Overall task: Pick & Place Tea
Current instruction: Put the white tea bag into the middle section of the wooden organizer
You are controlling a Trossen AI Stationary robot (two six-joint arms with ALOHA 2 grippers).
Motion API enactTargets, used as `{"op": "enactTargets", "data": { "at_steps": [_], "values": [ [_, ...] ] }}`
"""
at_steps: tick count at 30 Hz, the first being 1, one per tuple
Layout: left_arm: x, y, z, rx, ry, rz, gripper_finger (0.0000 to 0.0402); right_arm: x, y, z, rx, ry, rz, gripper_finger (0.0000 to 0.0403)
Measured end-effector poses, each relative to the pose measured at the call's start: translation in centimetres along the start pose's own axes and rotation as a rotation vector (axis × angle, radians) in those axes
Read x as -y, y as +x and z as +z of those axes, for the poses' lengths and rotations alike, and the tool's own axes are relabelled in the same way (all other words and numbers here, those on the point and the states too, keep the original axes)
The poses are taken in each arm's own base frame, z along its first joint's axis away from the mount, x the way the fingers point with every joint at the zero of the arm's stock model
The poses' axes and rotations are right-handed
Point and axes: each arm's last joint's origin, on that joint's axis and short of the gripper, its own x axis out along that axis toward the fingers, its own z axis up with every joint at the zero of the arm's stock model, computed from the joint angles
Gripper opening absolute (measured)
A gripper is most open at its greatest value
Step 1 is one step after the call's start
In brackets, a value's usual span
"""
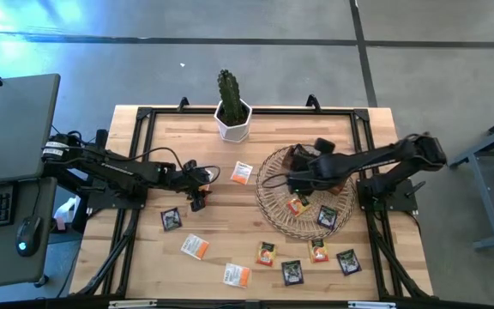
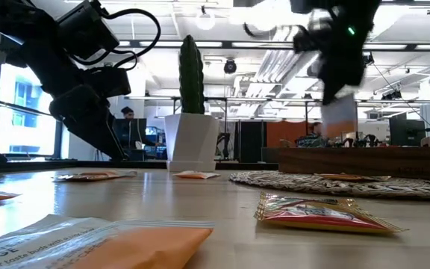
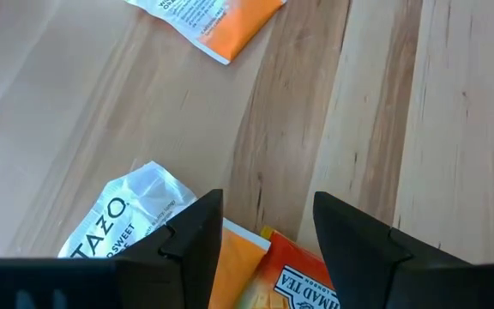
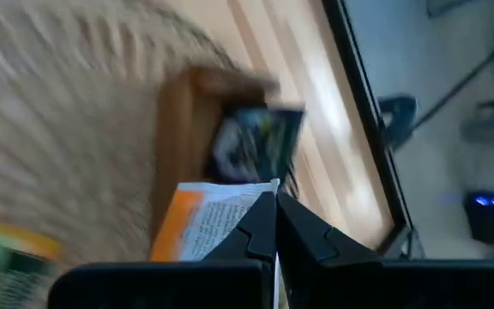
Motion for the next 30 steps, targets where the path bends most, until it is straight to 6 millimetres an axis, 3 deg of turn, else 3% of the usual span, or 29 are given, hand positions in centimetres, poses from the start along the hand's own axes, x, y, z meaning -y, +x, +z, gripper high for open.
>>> {"op": "enactTargets", "data": {
  "at_steps": [5,9,18,30],
  "values": [
    [0.0,0.0,0.0,0.001,0.002,0.000,0.0182,0.0,2.7,-3.1,-0.013,-0.047,-0.104,0.0001],
    [0.0,0.0,0.0,0.004,0.001,0.002,0.0182,0.1,4.2,-4.2,0.033,-0.073,-0.161,0.0001],
    [0.0,0.0,0.1,0.010,0.000,0.001,0.0182,-0.1,5.8,-4.3,0.080,-0.218,-0.104,0.0002],
    [0.0,0.0,0.1,0.011,-0.001,0.000,0.0182,0.7,6.6,-4.0,0.046,-0.135,-0.068,0.0048]
  ]
}}
